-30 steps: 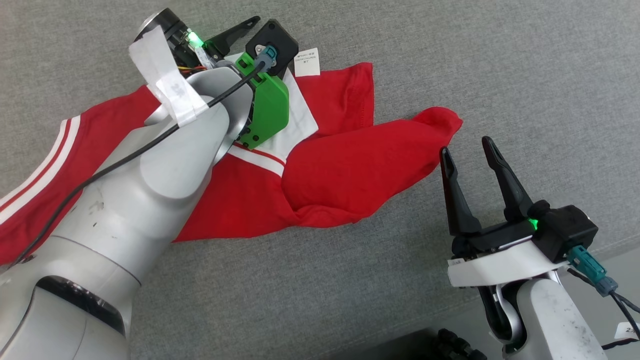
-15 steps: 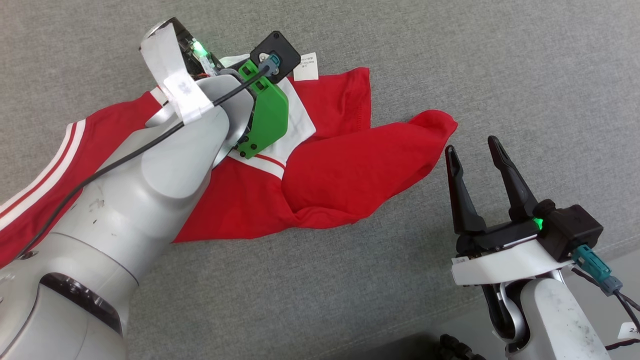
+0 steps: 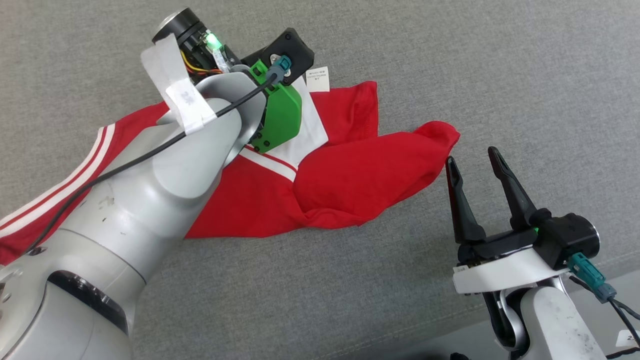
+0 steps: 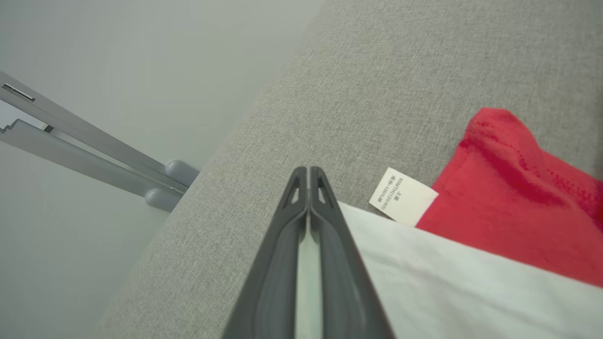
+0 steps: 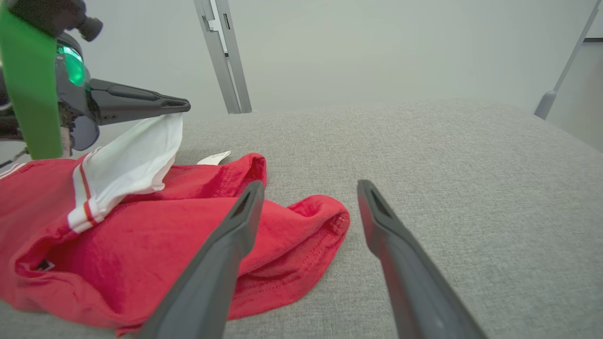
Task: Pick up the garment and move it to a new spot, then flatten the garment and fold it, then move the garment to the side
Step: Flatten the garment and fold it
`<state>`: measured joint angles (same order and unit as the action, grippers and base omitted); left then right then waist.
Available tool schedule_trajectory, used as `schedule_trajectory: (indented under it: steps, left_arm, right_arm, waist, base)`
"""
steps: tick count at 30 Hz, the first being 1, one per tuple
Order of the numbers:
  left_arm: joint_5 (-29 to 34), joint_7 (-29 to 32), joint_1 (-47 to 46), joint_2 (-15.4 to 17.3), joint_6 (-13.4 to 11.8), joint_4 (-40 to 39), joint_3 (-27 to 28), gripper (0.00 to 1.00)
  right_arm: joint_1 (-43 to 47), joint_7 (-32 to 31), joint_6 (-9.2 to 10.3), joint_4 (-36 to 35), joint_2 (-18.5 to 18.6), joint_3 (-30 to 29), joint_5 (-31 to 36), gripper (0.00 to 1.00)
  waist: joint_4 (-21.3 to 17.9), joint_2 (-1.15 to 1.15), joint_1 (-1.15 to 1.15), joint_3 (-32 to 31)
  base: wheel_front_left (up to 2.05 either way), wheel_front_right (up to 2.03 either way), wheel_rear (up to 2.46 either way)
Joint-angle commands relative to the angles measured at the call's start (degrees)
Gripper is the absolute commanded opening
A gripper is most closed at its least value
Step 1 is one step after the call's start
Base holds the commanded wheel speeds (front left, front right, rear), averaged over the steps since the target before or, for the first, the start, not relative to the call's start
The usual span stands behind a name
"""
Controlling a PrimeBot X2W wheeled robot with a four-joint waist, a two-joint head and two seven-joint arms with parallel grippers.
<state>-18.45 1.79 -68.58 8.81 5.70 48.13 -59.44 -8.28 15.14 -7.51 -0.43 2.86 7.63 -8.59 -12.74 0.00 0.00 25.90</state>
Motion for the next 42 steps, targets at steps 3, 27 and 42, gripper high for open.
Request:
schedule_trajectory:
  steps: [3, 27, 42]
  left_arm:
    - [-0.61, -2.15, -0.83, -0.31, -0.78, -1.94, 0.43, 0.00]
    - [-25.49, 1.55, 21.98, 21.20, -3.66, -38.52, 15.05, 0.00]
    - [-26.80, 1.41, 25.79, 25.19, -7.64, -43.40, 17.53, 0.00]
  right_arm:
    - [1.09, 0.00, 0.04, 0.31, 0.05, -0.44, 1.00, 1.00]
    - [-4.50, 0.01, 0.04, 18.38, 6.24, -4.74, -15.60, 1.00]
    - [-9.35, 0.00, 0.03, 27.43, 12.86, 5.42, -39.16, 0.38]
  waist:
    - [2.33, 0.00, 0.00, -2.78]
    - [11.78, 0.00, 0.00, -7.76]
    - [14.05, 0.00, 0.00, -8.33]
  base:
    - [0.00, 0.00, 0.00]
    - [0.00, 0.00, 0.00]
    - [0.00, 0.00, 0.00]
